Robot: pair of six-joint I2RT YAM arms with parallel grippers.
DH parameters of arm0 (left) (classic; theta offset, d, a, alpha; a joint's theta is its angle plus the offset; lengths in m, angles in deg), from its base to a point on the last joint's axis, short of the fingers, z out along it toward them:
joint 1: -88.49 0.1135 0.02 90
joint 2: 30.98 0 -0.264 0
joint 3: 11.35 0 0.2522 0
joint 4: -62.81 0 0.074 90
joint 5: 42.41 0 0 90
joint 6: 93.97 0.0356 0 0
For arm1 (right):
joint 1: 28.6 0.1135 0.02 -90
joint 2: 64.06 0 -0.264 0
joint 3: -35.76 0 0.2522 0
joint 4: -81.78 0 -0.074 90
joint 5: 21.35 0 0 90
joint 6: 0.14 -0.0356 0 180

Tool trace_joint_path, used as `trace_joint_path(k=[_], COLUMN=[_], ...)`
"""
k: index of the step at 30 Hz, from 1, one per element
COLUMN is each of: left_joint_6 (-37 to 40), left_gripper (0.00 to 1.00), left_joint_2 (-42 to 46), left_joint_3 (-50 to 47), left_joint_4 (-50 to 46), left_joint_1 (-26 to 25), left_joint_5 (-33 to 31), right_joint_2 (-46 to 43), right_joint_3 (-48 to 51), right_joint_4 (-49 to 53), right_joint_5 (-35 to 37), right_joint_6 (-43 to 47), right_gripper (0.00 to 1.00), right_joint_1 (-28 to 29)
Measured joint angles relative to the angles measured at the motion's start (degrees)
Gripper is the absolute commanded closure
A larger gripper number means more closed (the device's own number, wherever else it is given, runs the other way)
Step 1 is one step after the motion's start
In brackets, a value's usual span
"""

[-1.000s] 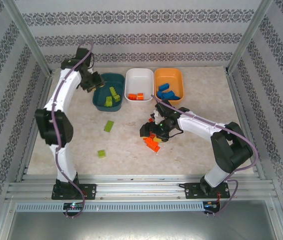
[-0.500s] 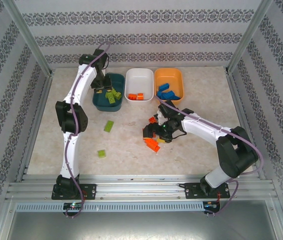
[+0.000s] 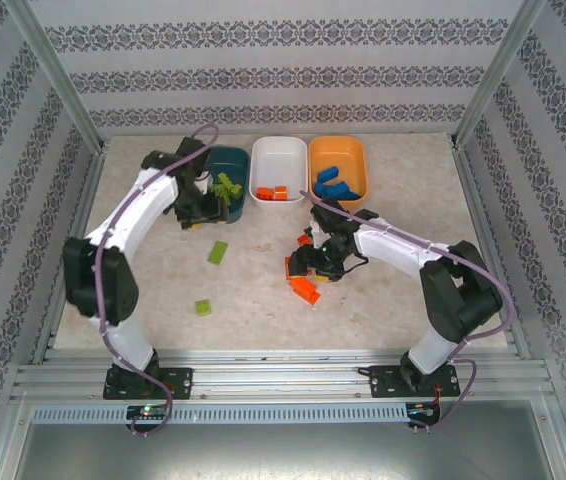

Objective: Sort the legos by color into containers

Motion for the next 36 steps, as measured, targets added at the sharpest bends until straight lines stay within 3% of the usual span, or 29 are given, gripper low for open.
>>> trace_joint_path(k=[4,8,15,22,31,36], left_joint_6=[-4.7,-7.15,-9.55,-10.88,-10.91,-11.1], left_gripper=[0.41,0.41,0.4,0.4,0.39,0.39], left_joint_2=[7.37,9.79,14.32,15.45,15.45,15.45], left_joint_3=[-14.23,-21.31,-24.65,-25.18,-25.18,-25.18], left_joint_4=[6.67,10.1,13.6,15.04,15.06,15.15], left_joint_1=[0.04,0.04,0.04,0.04,0.04,0.04], left_joint_5=[3.45,4.9,5.4,6.01,6.45,6.67], right_joint_2=[2.43,4.13,8.57,11.61,11.72,11.65], right_joint_3=[-4.15,-7.72,-11.17,-11.26,-11.26,-11.28], right_joint_4=[4.81,8.37,12.0,13.62,13.29,13.33], right_joint_5=[3.93,7.43,12.04,16.33,19.63,20.7], right_joint_6=[6.6,12.72,19.61,20.87,19.71,19.21], right_gripper=[0.32,0.28,0.27,0.32,0.59,0.82], right_joint_1=[0.74,2.84,8.55,11.23,11.23,11.23])
